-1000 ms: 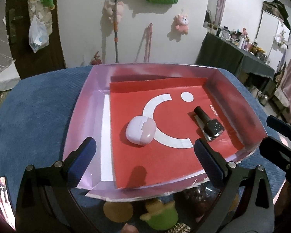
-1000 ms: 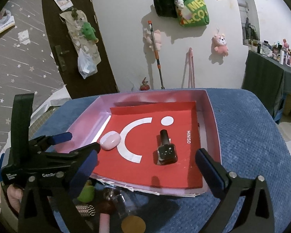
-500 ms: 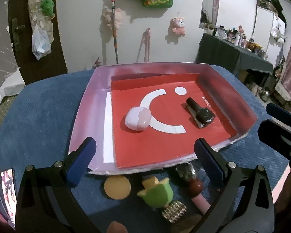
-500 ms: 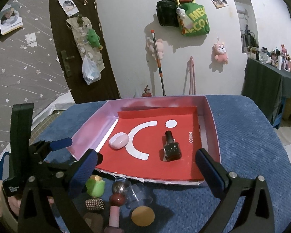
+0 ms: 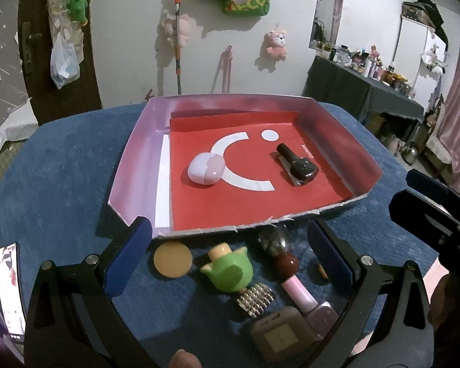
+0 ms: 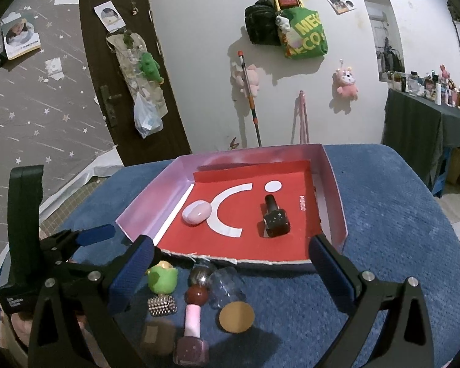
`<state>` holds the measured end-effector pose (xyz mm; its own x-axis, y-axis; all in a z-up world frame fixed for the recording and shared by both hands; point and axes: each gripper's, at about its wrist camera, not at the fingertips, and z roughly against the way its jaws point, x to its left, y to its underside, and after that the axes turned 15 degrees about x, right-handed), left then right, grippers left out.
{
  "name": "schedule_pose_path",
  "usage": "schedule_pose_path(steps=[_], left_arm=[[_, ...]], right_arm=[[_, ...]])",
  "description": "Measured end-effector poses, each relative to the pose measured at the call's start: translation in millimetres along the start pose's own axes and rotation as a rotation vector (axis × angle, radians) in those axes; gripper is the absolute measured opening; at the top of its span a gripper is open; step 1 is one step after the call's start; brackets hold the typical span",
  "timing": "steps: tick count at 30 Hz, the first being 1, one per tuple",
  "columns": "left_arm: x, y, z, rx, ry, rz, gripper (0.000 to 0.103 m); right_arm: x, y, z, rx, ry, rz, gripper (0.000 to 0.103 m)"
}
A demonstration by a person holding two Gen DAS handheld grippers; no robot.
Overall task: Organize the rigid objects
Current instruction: 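Withdraw both tools back toward the remaining objects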
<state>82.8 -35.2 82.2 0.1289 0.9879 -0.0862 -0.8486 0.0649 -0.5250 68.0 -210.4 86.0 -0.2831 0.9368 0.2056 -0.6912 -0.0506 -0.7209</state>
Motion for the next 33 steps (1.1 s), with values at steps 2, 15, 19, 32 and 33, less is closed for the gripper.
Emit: schedule_pose_path(steps=[2, 15, 19, 32, 33], left_arm=[[-2, 2, 0, 0.005, 0.005, -0.002, 0.103], [-3, 27, -1, 0.026, 0.034, 0.000, 0.103], [-1, 34, -4, 0.038, 0.040, 0.006, 0.103], [8, 58, -9, 0.075, 0.050, 0.037, 0.103], [9, 59, -9, 0.078, 0.051, 0.039, 0.103]], right_arm=[[1, 3, 1, 0.004, -0.006, -0.001, 0.103], [-1, 27, -7, 0.062, -0.024, -0.025, 0.103], [-3, 35, -10, 0.078, -0.017, -0.031, 0.103], [-4, 55, -16, 0.123, -0.019, -0.039, 0.103], [-4, 55, -16, 0.125, -0.019, -0.039, 0.103]])
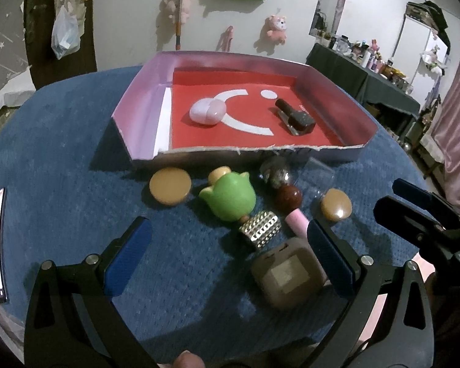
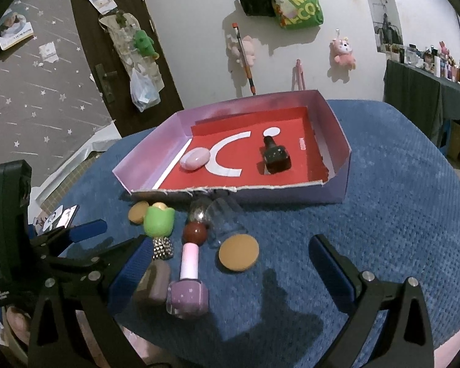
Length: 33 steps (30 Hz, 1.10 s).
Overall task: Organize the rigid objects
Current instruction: 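Withdraw both tools back toward the remaining objects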
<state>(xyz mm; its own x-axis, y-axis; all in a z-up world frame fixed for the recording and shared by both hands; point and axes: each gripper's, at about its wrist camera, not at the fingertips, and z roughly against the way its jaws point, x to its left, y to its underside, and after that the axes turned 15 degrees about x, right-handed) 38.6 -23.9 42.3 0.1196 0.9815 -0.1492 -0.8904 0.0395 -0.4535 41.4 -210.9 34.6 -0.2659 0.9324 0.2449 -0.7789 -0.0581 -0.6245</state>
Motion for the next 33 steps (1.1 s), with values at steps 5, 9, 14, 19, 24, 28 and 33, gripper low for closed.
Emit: schedule_pose_path(steps=[5, 9, 14, 19, 24, 28, 33], left_arm=[[3, 5, -3, 0.013, 0.002, 0.006, 0.103], [7, 10, -8, 0.030, -0.005, 0.021, 0.103], [12, 13, -15, 0.057, 0.002, 0.048, 0.103], [9, 20, -12, 0.056, 0.021, 0.039, 0.103], [9, 23, -12, 0.059, 0.035, 0.057, 0.103], [8, 25, -13, 0.068, 0.072, 0.082, 0.103], [-4, 27, -13, 0.069, 0.070, 0.051, 0.103]], right_arm=[[1, 8, -4, 0.016, 0.008, 0.002, 0.103], [2, 14, -9, 0.030, 0.016, 0.009, 0.103], [3, 19, -14, 0.044, 0.022, 0.013, 0.103], [12, 31, -16, 0.038, 0.060, 0.074, 0.103], [11, 39, -16, 0.024, 0.115, 0.104, 0.103], [-8, 34, -14, 0.019, 0.132, 0.043, 0.103], [-22, 30, -18, 0.034, 0.159, 0.020, 0.103]])
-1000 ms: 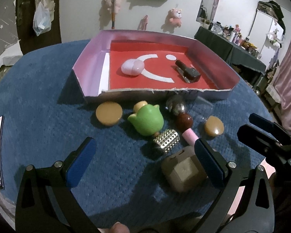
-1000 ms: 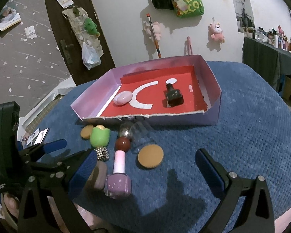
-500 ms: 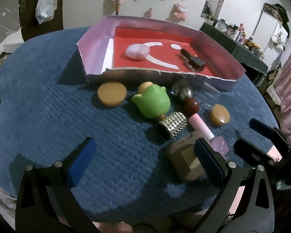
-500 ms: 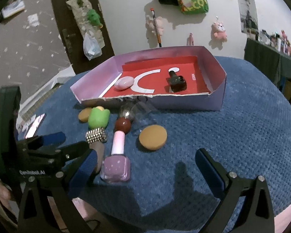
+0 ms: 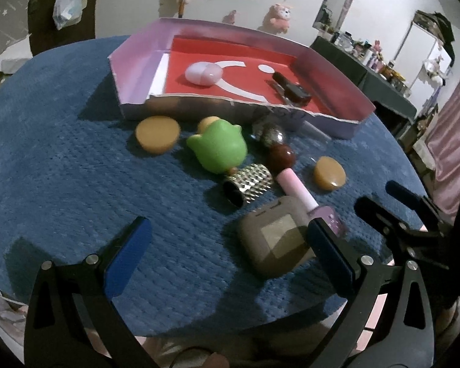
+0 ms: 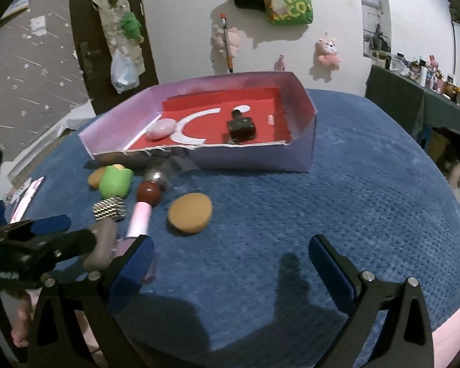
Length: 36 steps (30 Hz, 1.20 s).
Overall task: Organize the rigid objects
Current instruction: 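Withdraw both tools back toward the remaining objects, then grasp the tan round sponge with the right tool while the left tool grasps the brown square case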
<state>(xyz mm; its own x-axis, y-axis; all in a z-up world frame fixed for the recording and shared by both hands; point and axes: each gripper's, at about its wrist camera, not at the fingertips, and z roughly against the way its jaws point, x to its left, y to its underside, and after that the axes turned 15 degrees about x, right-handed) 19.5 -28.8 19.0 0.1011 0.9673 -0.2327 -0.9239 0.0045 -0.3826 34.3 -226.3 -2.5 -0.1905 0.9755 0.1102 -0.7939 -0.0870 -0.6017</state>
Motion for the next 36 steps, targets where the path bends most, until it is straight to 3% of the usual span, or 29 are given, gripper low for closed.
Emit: schedule_pose_path(steps=[4, 13, 18, 23, 26, 27, 29, 31, 36], left_arm=[[-11, 3, -6, 0.020, 0.003, -0.031, 0.103], [-6, 8, -11, -0.021, -0.101, -0.061, 0.103], [-8, 11, -11, -0.034, -0.122, -0.073, 0.103], [-13, 14, -13, -0.053, -0.148, -0.069, 0.100], [-17, 15, -12, -0.068, -0.152, -0.081, 0.090], [-19, 16, -11, -0.071, -0.148, -0.091, 0.083], [-26, 17, -11, -0.074, -0.144, -0.116, 0.071], [-32, 18, -12, -0.072, -0.157, -0.146, 0.058], [-35, 19, -10, -0.067, -0.136, -0.166, 0.056]], right_arm=[[-4, -2, -4, 0.009, -0.012, -0.016, 0.103], [6, -13, -11, -0.007, 0.017, 0.024, 0.103], [15, -21, -20, -0.012, 0.028, 0.052, 0.103], [18, -26, -30, 0.002, 0.025, 0.058, 0.080], [21, -26, -34, 0.013, 0.003, 0.061, 0.070], [22, -26, -35, 0.014, 0.004, 0.067, 0.067], [27, -25, -35, 0.015, -0.002, 0.089, 0.050], [31, -24, -34, 0.021, -0.026, 0.106, 0.040], [33, -22, -31, 0.026, -0.019, 0.103, 0.040]])
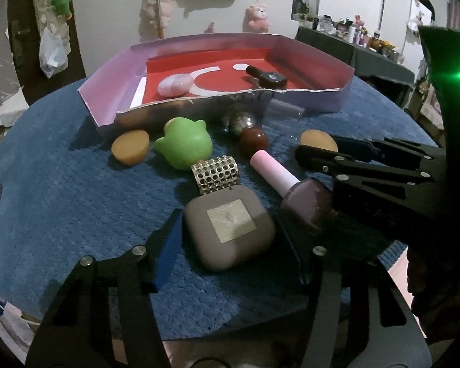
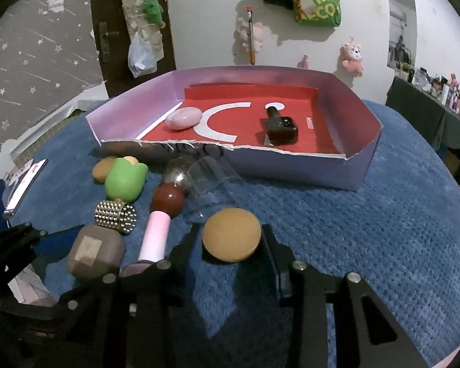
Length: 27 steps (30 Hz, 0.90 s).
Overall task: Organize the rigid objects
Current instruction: 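Grasp the tan round sponge with the right tool while the left tool grasps the brown square case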
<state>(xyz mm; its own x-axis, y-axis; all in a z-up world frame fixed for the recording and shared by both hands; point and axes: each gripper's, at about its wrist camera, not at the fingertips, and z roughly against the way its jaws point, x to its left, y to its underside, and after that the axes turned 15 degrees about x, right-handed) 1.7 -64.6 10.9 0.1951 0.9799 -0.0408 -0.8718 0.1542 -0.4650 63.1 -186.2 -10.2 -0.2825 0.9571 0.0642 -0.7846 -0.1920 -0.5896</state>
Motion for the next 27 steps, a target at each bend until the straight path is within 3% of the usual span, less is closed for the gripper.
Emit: schedule_pose_path(steps=[7, 21, 27], left_arm=[[4, 2, 14, -0.035, 0.070, -0.008, 0.056], [29, -21, 39, -0.122, 0.081, 0.023, 0.056], [39, -31, 36, -0.123, 0.093, 0.046, 0.056]], right_arm=[[-12, 1, 19, -0.021, -0.063, -0.049, 0.040], [-4, -8, 48, -0.069, -0.181, -0.053, 0.040], [-4, -8, 45, -0.058, -0.186, -0.055, 0.040]])
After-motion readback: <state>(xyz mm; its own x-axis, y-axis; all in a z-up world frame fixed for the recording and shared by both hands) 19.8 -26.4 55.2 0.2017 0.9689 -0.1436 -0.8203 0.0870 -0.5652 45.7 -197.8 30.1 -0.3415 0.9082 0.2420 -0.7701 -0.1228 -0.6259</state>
